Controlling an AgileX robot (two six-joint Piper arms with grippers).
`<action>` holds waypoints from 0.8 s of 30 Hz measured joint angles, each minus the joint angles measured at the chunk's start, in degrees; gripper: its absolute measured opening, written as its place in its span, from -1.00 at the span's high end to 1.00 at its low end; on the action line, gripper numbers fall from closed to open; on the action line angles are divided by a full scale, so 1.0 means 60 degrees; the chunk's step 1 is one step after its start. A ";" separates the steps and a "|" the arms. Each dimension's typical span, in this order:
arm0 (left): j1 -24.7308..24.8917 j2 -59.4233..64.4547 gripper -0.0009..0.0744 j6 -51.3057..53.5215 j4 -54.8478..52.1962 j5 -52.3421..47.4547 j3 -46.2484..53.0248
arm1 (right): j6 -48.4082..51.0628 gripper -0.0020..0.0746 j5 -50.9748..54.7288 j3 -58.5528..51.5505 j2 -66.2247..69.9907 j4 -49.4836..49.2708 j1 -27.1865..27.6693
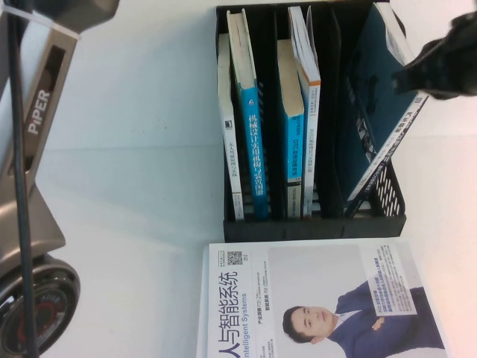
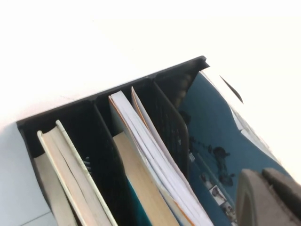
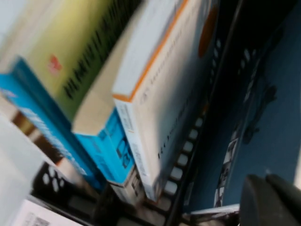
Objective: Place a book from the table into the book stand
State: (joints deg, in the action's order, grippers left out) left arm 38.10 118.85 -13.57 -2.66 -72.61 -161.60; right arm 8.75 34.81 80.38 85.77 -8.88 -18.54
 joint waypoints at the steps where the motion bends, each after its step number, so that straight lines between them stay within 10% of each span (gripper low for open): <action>1: 0.0000 -0.0022 0.98 0.0022 0.0022 0.0000 0.0000 | 0.0021 0.96 -0.0077 -0.0159 -0.0397 -0.0001 0.0000; 24: 0.1759 -0.1658 0.98 0.1757 -0.0254 0.0000 0.0437 | -0.0237 0.96 -0.1849 -0.8814 -1.0256 0.0546 0.0000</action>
State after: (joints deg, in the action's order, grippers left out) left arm 48.65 108.90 -3.03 -4.18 -72.61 -158.98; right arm 7.32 23.72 27.50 24.24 -5.61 -18.54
